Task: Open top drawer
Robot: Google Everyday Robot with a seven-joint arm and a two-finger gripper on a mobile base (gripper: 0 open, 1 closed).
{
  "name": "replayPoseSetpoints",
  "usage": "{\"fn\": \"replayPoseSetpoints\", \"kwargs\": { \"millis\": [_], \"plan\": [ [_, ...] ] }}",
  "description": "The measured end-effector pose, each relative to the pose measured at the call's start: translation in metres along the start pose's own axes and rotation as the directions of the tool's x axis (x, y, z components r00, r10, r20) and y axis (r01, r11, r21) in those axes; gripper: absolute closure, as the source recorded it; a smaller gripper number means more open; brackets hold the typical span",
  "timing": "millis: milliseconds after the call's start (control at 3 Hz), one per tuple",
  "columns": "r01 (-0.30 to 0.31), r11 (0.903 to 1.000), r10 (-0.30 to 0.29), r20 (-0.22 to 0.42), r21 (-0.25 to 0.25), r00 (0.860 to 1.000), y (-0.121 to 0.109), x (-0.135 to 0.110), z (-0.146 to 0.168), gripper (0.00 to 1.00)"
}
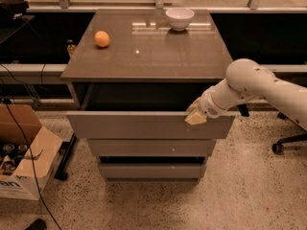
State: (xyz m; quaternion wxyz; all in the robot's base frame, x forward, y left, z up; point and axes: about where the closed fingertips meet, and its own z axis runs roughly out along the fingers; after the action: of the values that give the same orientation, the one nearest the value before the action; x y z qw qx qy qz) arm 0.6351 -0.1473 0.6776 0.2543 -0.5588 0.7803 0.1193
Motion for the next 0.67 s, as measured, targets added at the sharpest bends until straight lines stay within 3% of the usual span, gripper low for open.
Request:
{"fn": "replayPoseSetpoints", "kwargs": {
  "millis": [667],
  "plan": [
    [0.012, 0.9999, -0.012, -0.022, -0.005, 1.0, 0.0037, 0.0031, 0.0058, 0.07]
  ]
}}
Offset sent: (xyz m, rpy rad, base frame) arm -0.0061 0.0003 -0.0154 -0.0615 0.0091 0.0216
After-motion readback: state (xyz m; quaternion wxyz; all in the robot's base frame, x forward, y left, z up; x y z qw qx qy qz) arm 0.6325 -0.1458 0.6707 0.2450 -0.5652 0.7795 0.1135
